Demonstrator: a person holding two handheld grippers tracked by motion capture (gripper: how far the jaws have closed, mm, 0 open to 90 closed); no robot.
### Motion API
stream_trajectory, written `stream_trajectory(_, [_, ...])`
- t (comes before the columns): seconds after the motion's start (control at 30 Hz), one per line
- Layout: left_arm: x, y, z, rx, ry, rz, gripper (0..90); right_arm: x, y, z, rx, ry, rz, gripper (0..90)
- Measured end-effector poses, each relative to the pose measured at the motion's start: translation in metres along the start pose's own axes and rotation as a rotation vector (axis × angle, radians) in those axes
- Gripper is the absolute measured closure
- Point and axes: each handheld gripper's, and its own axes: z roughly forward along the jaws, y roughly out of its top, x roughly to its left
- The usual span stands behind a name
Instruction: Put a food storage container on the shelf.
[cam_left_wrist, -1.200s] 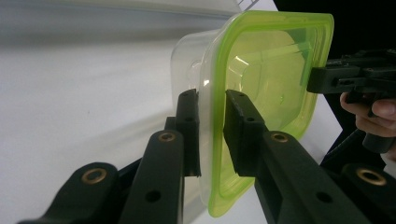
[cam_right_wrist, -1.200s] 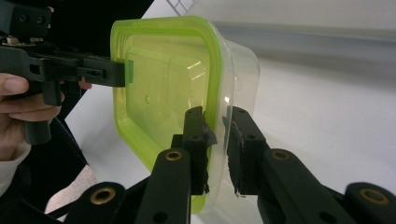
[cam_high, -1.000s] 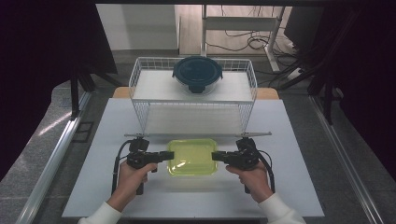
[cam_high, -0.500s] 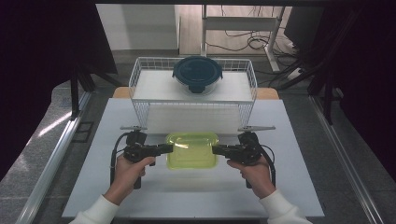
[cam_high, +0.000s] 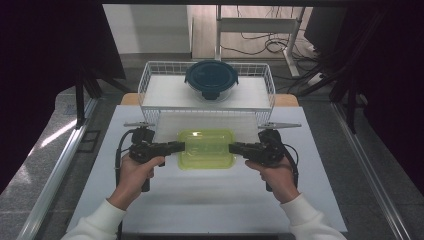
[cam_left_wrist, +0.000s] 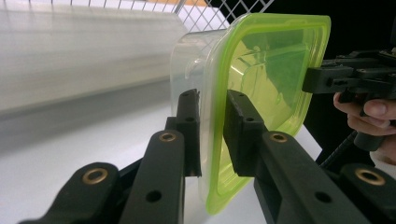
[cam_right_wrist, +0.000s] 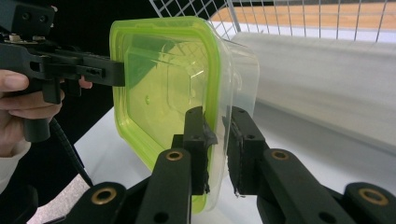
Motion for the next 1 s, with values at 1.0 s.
stream_trajectory(1.0, [-0.034,0.066,-0.03,-0.091,0.017,0.114,76.6,0.022,0.066,-0.03,-0.098,-0.013,-0.101,78.3])
